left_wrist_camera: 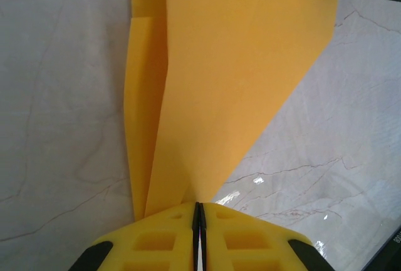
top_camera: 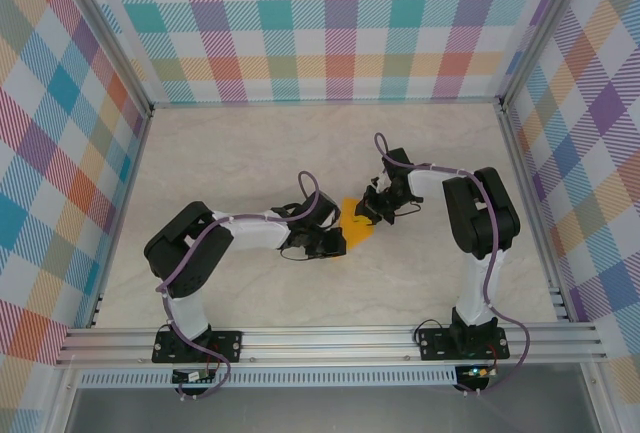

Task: Fold a paper plane with a square sheet of paper (pick it up from the middle)
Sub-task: Fourth fold the wing at the center of the table.

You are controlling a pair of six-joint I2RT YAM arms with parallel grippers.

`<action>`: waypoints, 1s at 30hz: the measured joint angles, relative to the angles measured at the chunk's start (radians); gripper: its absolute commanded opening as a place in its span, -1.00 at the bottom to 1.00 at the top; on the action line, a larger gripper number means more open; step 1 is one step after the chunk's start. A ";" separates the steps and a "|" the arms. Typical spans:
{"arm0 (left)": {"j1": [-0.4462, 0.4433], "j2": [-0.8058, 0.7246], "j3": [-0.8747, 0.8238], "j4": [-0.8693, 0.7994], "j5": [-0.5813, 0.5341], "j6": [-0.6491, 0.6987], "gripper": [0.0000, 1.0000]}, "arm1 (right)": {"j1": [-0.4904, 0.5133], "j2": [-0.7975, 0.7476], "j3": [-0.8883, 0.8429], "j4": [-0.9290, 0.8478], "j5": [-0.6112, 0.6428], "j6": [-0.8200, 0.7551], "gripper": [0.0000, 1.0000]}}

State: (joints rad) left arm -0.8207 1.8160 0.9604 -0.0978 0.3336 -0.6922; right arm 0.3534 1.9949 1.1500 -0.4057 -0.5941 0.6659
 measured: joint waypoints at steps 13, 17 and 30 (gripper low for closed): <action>0.000 -0.019 -0.073 0.103 -0.002 -0.047 -0.77 | 0.000 0.001 0.002 -0.001 -0.002 0.000 -0.88; 0.000 -0.039 -0.133 0.192 -0.003 -0.079 -0.77 | 0.000 0.001 0.002 -0.001 -0.002 0.000 -0.88; 0.000 -0.112 -0.278 0.340 -0.008 -0.168 -0.77 | 0.000 0.006 0.004 0.000 -0.013 0.000 -0.88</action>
State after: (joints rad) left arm -0.8207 1.7039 0.6823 0.2424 0.3252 -0.8604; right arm 0.3534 2.0010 1.1542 -0.4053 -0.6075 0.6659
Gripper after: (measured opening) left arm 0.115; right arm 0.065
